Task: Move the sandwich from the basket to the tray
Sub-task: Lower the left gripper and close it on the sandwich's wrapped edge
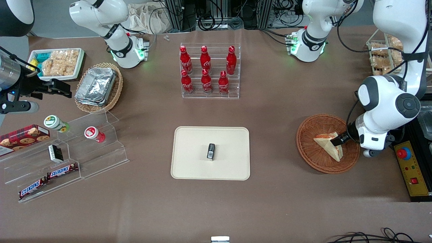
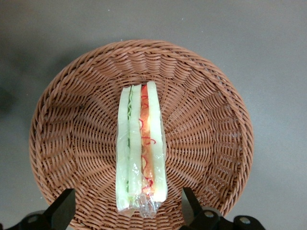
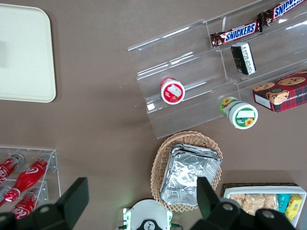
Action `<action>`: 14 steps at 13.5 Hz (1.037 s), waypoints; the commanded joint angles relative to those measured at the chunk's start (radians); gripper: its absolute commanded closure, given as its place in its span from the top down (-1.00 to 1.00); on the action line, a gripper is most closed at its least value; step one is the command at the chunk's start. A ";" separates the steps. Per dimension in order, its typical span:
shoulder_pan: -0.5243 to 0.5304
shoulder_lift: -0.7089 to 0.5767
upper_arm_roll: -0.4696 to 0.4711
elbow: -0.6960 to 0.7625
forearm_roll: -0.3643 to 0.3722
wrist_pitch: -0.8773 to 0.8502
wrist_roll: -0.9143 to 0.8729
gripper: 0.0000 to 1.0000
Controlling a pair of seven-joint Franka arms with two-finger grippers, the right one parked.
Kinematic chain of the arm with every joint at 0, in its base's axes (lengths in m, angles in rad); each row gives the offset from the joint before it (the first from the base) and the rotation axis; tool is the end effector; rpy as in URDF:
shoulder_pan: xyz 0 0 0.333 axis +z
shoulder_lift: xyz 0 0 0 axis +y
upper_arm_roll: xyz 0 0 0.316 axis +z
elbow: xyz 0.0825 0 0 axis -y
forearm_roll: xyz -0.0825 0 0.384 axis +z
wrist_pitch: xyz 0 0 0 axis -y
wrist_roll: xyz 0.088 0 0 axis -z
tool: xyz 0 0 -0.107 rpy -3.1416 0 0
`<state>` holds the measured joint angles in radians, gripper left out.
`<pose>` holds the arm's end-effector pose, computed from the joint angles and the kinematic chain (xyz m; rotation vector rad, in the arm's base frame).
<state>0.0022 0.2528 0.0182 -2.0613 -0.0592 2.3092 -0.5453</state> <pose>0.5849 0.0105 0.3118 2.9639 0.9251 -0.0229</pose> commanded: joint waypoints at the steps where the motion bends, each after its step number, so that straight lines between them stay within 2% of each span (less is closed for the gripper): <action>1: 0.001 0.017 -0.003 0.006 -0.039 0.015 -0.024 0.98; 11: -0.001 0.057 -0.003 -0.019 -0.034 0.061 -0.024 0.98; 14: 0.001 0.062 -0.003 -0.019 -0.034 0.068 -0.024 0.90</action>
<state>0.0023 0.3159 0.0182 -2.0679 -0.0821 2.3511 -0.5574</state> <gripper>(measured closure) 0.035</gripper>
